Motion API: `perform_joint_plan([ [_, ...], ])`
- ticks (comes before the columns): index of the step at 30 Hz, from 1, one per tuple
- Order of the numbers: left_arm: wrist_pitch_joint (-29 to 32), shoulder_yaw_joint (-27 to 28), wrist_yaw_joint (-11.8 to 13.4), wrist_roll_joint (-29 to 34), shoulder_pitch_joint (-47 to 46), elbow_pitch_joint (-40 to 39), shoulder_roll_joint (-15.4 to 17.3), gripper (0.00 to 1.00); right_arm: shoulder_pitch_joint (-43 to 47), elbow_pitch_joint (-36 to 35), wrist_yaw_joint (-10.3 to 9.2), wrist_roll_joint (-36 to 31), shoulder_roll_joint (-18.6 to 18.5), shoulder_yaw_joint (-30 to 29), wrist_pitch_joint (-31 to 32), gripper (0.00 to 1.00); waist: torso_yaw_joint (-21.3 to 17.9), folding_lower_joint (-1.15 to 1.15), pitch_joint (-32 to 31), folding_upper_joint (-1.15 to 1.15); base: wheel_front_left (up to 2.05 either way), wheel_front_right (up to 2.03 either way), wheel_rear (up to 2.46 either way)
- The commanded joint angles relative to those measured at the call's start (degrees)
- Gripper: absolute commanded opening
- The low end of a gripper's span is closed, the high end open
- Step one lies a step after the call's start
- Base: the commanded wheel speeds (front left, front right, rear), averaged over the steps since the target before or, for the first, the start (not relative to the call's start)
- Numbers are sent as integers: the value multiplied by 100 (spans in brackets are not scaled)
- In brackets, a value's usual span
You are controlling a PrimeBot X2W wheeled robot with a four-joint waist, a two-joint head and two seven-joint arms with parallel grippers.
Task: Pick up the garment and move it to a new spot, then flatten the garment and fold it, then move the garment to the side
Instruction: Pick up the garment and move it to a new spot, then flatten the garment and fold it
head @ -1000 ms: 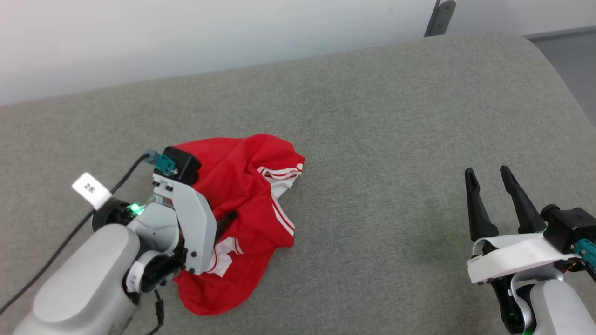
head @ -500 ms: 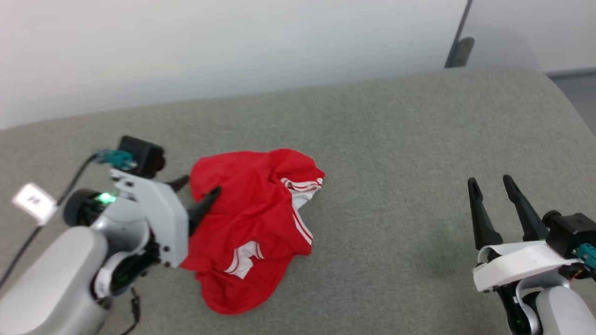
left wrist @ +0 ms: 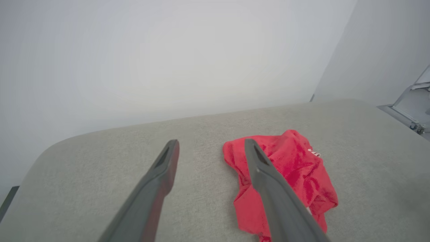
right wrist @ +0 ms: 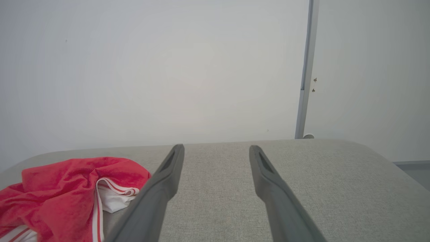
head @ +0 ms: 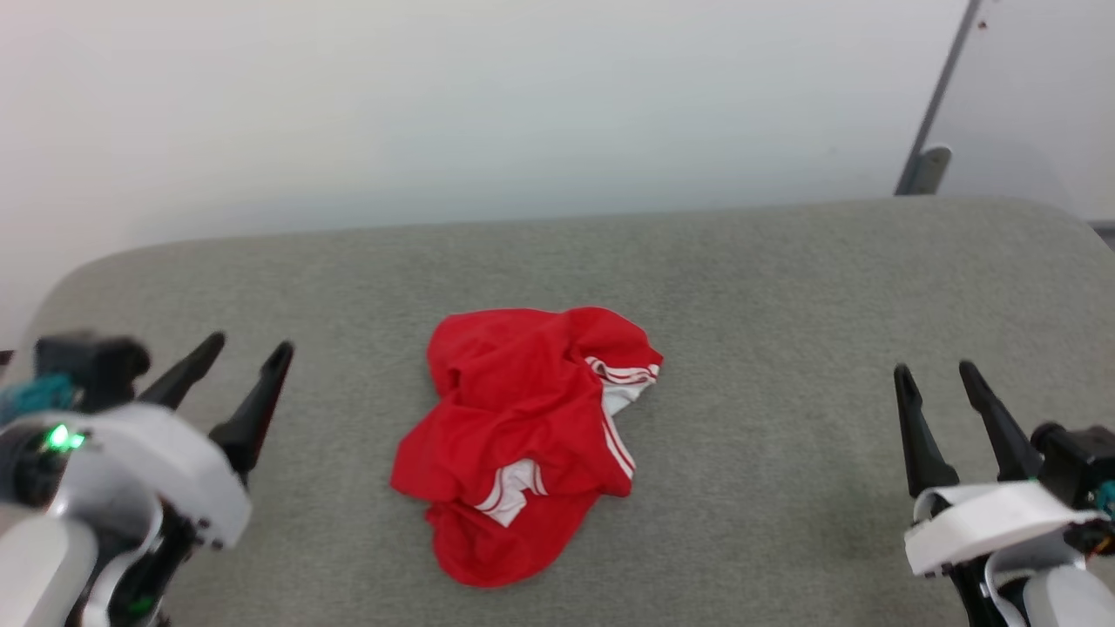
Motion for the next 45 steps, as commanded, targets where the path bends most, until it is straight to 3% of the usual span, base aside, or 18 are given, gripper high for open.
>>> perform_joint_plan([
  [1,-82,38,30,-4,136,-23,44,100,105,10,-8,71,-15,-11,-6,100,143,0,-128,0,0,0,0],
  [13,-1294,733,123,-268,1426,-7,111,100,389,129,-8,28,25,-147,-48,100,516,0,-373,0,0,0,0],
  [23,-2244,1284,26,-335,2274,129,-7,100,538,102,-8,36,59,-178,-62,100,613,0,-421,0,0,0,0],
  [45,-2440,1785,-402,-174,2509,407,-249,100,530,77,-8,36,75,-105,-21,100,640,0,-288,0,0,0,0],
])
